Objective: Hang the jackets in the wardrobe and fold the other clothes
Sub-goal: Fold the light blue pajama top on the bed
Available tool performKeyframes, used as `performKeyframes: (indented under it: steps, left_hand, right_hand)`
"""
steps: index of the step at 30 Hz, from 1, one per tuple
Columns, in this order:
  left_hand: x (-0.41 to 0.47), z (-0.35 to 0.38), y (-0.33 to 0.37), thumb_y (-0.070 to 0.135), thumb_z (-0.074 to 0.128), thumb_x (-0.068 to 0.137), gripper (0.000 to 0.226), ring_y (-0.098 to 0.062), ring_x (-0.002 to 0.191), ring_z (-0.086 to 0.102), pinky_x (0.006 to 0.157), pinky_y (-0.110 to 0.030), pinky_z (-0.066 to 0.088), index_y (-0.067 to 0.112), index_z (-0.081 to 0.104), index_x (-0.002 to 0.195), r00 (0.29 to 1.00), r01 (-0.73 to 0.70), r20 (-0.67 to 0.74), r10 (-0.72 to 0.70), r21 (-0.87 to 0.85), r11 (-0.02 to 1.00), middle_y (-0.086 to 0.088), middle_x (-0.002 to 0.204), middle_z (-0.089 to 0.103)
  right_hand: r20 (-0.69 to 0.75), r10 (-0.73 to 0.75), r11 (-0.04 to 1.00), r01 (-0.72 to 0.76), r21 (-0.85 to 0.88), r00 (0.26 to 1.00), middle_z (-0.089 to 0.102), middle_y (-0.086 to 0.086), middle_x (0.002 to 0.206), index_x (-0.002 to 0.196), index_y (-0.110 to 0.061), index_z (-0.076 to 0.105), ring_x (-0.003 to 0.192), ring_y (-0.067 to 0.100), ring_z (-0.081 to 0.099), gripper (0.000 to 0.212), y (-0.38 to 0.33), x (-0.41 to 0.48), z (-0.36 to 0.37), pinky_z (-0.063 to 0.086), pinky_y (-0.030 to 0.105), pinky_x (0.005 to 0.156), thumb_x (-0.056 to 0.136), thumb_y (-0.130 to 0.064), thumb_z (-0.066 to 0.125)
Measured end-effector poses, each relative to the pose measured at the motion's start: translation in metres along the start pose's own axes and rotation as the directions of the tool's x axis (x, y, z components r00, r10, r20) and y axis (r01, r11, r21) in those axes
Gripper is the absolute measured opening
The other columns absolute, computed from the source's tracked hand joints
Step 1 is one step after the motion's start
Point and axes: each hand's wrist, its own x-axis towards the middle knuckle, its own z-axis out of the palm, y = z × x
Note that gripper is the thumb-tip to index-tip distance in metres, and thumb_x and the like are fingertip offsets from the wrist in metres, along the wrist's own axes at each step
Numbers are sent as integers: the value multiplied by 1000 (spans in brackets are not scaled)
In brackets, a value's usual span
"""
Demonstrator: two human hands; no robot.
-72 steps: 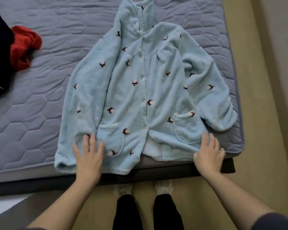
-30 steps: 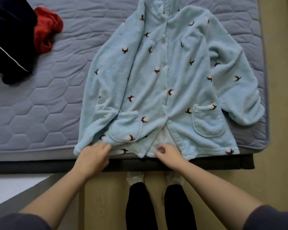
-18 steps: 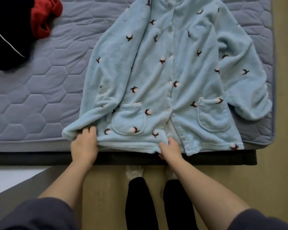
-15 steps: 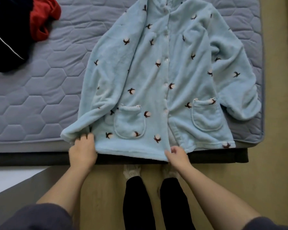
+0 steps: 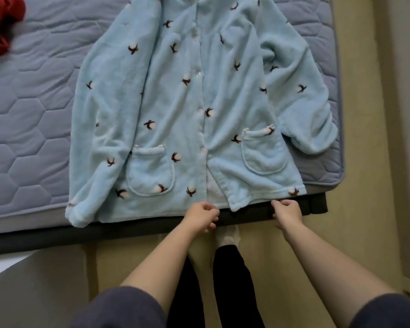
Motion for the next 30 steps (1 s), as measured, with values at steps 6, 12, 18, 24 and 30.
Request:
performKeyframes:
  steps: [6, 12, 18, 24, 30]
  left_hand:
    - [33, 48, 31, 31, 58, 86, 17, -15, 55, 56, 49, -22, 43, 14, 53, 86, 995, 40, -84, -47, -94, 995, -3, 72, 59]
    - [34, 45, 36, 13, 53, 90, 8, -22, 54, 62, 46, -27, 52, 10, 54, 82, 989, 58, -124, -86, -213, 975, -14, 78, 62]
    - [10, -2, 11, 1, 48, 86, 17, -20, 41, 63, 38, -24, 50, 5, 58, 100, 966, 57, -248, -67, -49, 997, -16, 77, 64]
    - [16, -4, 10, 33, 58, 84, 19, -24, 81, 62, 67, -30, 49, 15, 59, 85, 960, 126, -277, 43, 564, 816, -7, 89, 66]
    - [2, -21, 3, 55, 58, 79, 41, -18, 91, 58, 63, -30, 42, 23, 47, 103, 927, 47, -203, 316, 898, 438, 5, 100, 58]
  right_hand:
    - [-133, -57, 988, 76, 137, 990, 54, 16, 126, 142, -11, 29, 109, 30, 55, 68, -1, 23, -33, 47, 38, 88, 85, -11, 65]
    - [-4, -510, 790, 467, -398, 860, 64, 5, 100, 105, -18, 56, 84, 24, 59, 20, -6, 30, -50, 47, 34, 67, 87, -16, 62]
    - [-4, -609, 597, 455, -661, 794, 44, -9, 63, 79, -18, 42, 52, 15, 33, 14, 0, 20, -62, 29, 32, 61, 84, -19, 55]
    - [198, -494, 270, 366, -891, 847, 63, -3, 97, 101, -21, 42, 76, 20, 56, 15, -1, 24, -54, 32, 35, 75, 89, -22, 52]
    - [342, -695, 54, 521, -852, 632, 50, 4, 109, 113, -18, 46, 100, 26, 49, 46, -31, 5, -28, 34, 39, 82, 73, -23, 67]
